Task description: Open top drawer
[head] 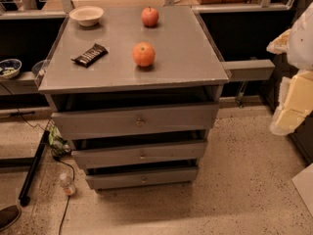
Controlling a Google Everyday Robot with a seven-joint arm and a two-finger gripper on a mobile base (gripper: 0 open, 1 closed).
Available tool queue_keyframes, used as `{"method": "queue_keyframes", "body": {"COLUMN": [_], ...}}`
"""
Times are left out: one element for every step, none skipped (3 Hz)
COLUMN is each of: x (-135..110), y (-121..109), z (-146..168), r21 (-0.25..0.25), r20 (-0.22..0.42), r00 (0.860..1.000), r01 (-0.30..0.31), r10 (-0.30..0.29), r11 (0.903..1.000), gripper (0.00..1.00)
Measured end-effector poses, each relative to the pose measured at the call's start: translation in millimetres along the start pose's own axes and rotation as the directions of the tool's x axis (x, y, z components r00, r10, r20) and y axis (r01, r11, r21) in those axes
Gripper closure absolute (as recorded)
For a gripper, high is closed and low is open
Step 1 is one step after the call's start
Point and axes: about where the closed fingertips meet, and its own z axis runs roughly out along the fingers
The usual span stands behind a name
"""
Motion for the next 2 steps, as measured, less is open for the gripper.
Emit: {"method": "queue_keyframes", "body": {"x": [0,7], "y": [0,-11], "z": [-1,23], "r21": [0.007,0.008], "r20": [0.001,0.006], "r00": [1.000,1.000], "r01": [0.001,-0.005], "r10": [-0.001,0.005], "r11": [1.0000,1.0000], "gripper": [0.00,0.00]}}
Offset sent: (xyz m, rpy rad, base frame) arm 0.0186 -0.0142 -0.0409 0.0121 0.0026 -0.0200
